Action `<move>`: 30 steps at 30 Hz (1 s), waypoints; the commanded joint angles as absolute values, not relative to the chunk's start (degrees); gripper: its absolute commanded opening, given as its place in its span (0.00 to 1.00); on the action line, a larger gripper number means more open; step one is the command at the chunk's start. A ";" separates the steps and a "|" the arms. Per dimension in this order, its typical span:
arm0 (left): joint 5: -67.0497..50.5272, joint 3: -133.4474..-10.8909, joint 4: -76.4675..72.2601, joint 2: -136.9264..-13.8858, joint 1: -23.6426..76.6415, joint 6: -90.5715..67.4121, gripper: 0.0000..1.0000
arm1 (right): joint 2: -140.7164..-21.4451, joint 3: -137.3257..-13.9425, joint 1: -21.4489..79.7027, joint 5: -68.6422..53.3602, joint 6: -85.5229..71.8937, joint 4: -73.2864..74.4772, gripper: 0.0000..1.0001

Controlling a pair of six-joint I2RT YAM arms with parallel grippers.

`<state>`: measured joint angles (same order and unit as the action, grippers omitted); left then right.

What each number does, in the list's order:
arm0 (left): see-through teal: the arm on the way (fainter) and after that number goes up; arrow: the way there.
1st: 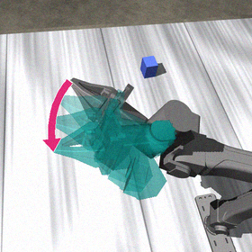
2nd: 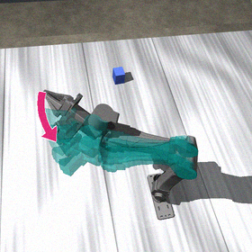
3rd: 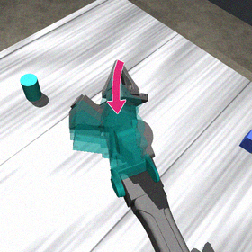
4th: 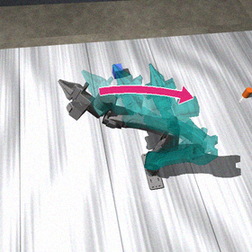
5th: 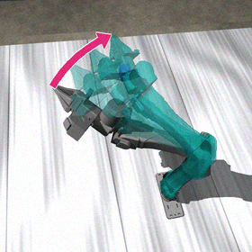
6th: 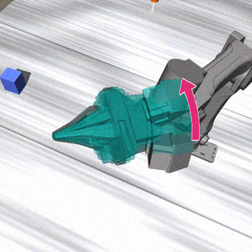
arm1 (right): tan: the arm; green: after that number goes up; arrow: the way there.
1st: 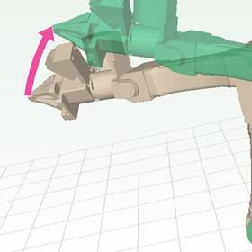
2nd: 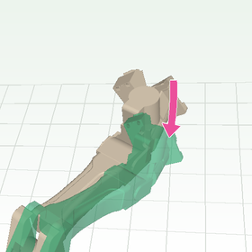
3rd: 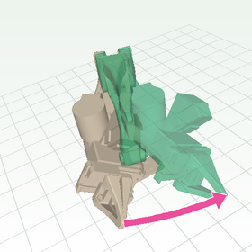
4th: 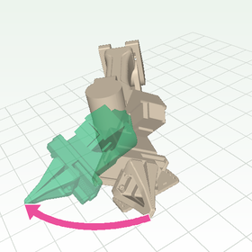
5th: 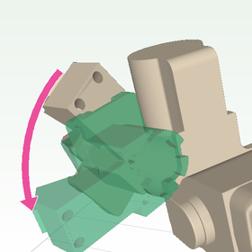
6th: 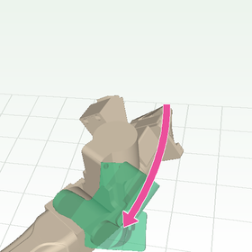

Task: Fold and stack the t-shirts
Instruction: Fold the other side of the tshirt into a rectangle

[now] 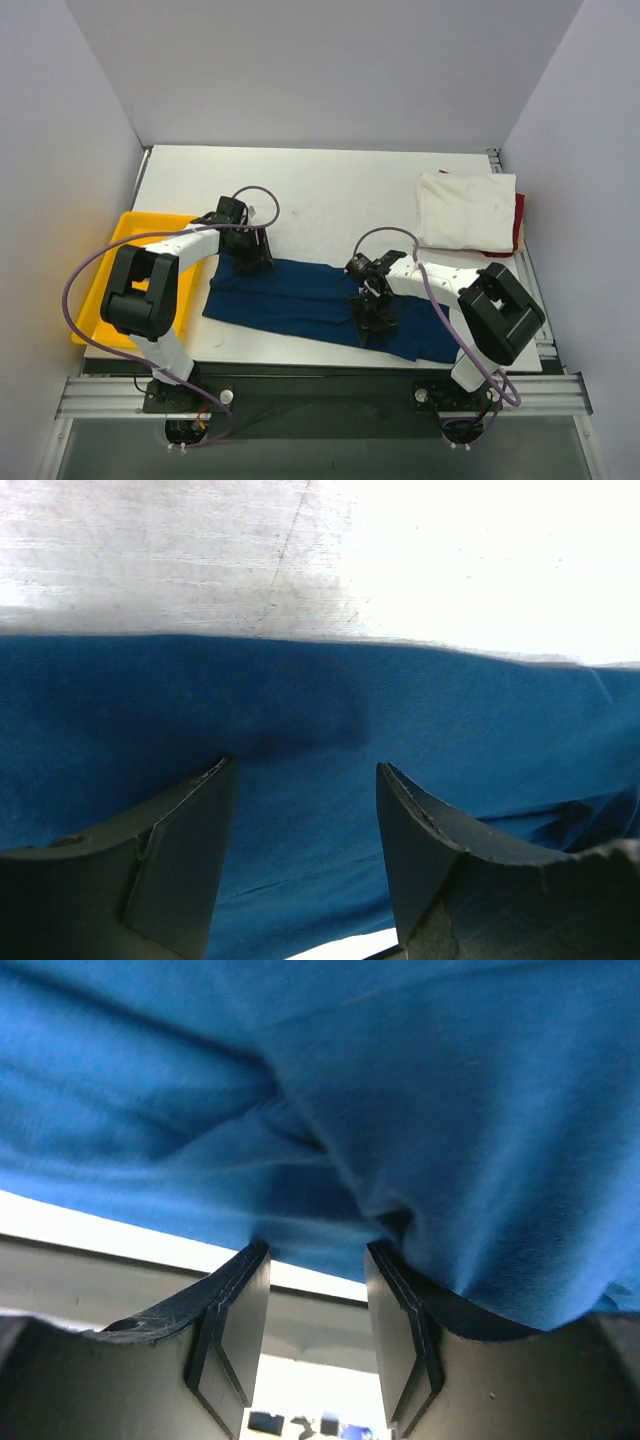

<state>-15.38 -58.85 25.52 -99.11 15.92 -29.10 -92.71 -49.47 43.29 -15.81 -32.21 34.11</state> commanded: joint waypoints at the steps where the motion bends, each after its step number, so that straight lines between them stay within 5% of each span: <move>1: -17.31 -58.19 22.33 -100.10 15.91 -26.98 0.68 | -92.37 -49.48 44.03 -8.20 -37.17 35.59 0.43; 11: -18.02 -57.13 21.53 -100.28 15.91 -26.72 0.68 | -88.95 -50.45 44.12 6.49 -43.15 44.64 0.45; 30: -17.67 -54.93 20.83 -99.84 15.91 -26.54 0.68 | -88.85 -51.42 44.12 10.38 -43.86 46.68 0.43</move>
